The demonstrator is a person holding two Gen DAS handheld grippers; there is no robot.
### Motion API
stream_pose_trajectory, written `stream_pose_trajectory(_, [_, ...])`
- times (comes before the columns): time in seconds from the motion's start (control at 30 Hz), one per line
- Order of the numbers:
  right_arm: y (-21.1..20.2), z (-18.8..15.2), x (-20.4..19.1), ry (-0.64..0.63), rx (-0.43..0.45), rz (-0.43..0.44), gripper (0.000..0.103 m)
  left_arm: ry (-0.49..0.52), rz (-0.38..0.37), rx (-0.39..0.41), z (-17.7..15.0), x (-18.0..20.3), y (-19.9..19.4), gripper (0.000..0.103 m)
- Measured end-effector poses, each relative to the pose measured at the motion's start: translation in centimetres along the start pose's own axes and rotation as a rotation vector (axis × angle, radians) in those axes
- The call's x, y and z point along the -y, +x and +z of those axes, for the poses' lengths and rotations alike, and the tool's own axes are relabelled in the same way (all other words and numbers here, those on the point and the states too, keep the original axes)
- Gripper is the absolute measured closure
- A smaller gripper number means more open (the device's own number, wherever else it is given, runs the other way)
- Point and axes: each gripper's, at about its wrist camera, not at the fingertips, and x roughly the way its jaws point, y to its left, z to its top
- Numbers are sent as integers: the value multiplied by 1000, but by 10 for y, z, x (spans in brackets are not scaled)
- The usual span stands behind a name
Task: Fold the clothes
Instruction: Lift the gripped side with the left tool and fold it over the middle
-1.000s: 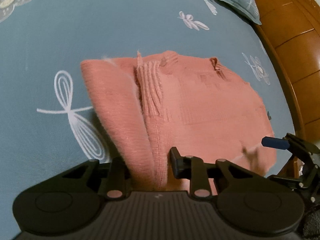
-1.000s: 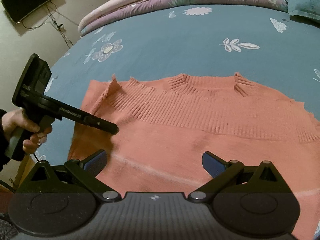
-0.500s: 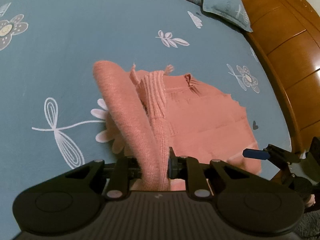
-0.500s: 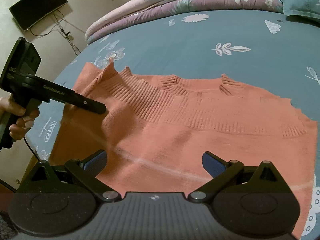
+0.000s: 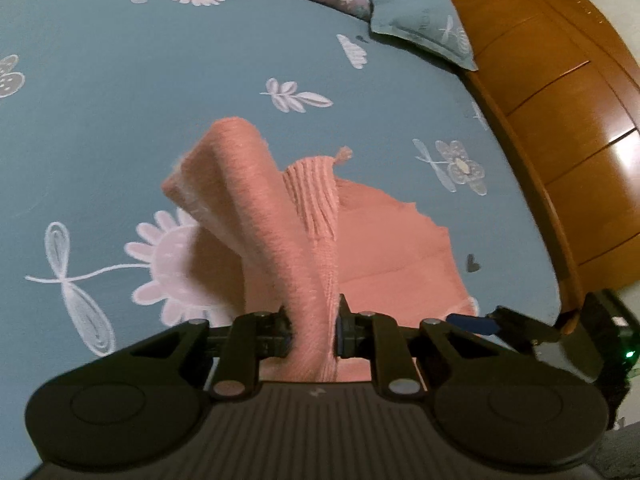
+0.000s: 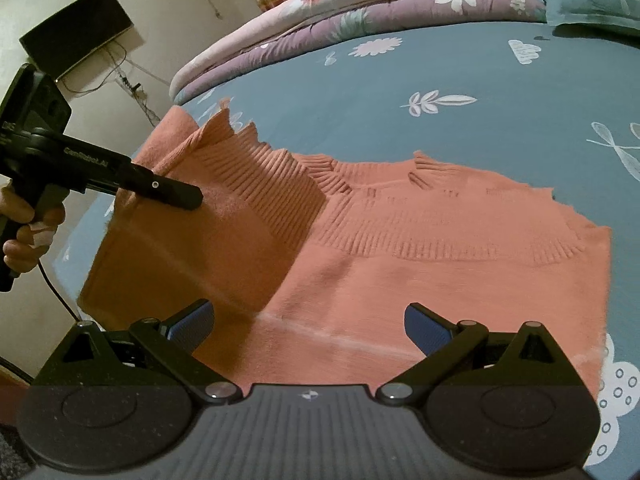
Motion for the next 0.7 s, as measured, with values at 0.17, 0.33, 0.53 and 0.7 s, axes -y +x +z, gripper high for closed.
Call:
stream_pose_trajectory(0.17, [-7,-4,9,23,14,-7,0,16,-32,2,8,15,3,88])
stream_pose_trajectory(0.33, [-12,-7,14,45,29,-15,0,17,-72,0,14,28,10,88])
stream_pose_trajectory(0.53, [-18,-9,23,72,49,-25,0,26,-126,-2,24,47,23,88])
stream_pose_trajectory(0.7, [-26,-14,35,107,66,-49,0,47,-196,-3,35,69,38,88])
